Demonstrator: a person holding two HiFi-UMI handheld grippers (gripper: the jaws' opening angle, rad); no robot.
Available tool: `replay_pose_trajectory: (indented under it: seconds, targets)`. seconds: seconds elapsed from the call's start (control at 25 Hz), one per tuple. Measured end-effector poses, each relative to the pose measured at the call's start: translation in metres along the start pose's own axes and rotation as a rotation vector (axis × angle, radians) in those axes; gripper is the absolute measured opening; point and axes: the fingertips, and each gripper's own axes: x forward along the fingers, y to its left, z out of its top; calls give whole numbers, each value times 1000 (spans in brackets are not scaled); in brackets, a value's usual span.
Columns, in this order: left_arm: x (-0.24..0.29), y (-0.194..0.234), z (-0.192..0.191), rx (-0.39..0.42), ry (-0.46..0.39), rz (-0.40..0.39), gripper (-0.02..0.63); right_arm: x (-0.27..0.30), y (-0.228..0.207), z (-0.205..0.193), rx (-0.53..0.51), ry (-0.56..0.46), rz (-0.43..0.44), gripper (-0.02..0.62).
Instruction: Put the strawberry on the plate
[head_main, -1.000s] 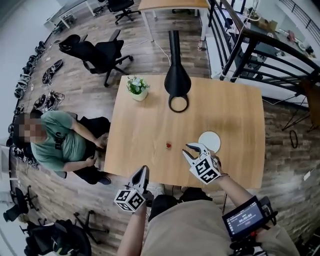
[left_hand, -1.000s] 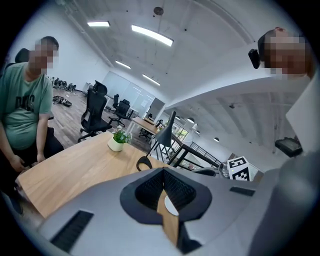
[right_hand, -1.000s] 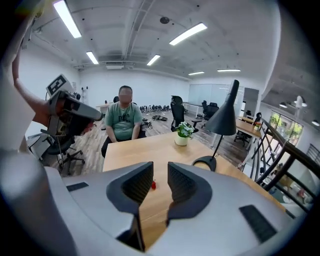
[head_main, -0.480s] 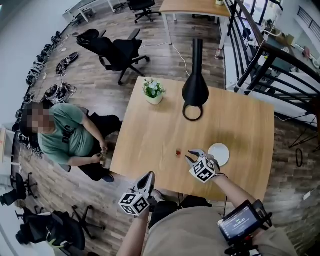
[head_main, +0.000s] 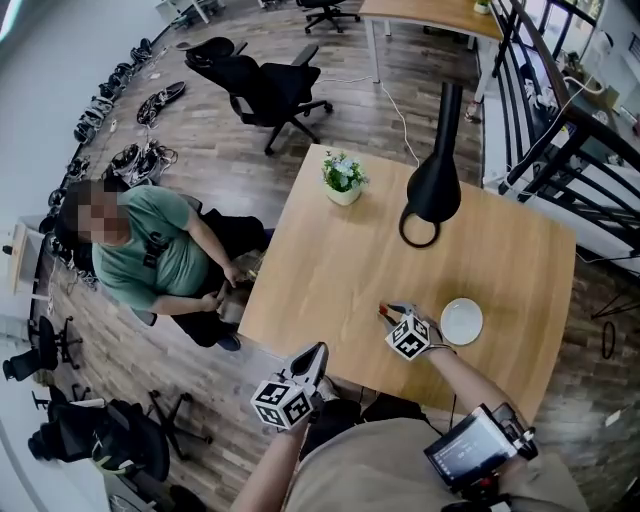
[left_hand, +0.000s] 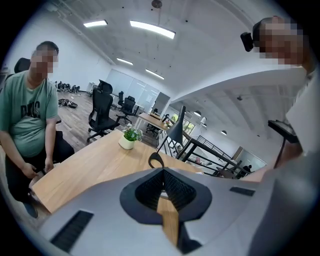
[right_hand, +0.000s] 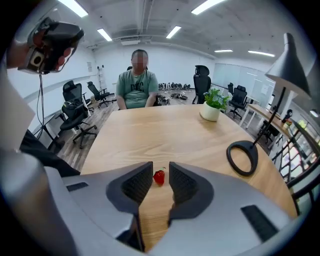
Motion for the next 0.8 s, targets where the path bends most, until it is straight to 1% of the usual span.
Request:
replay_pose_trajectory:
  seconds: [0.04, 0.12, 0.28, 0.4, 0.56, 0.8]
  targets:
    - [1, 2, 1, 2, 3, 1, 3, 8, 1, -3, -4, 12, 7, 84]
    - [3, 5, 3, 3, 7, 1, 3, 23, 3, -10, -3, 39, 23, 115]
    - [11, 10, 5, 6, 24, -5, 3, 51, 0, -25, 4, 98, 36, 115]
    - [18, 7, 4, 18, 47, -17, 3, 63, 0, -31, 6, 123, 46, 115]
    - [23, 5, 3, 34, 70, -29, 3, 76, 3, -33, 24, 131, 57, 115]
    - [22, 9, 2, 27, 78, -20, 3, 85, 6, -25, 26, 110, 67, 115]
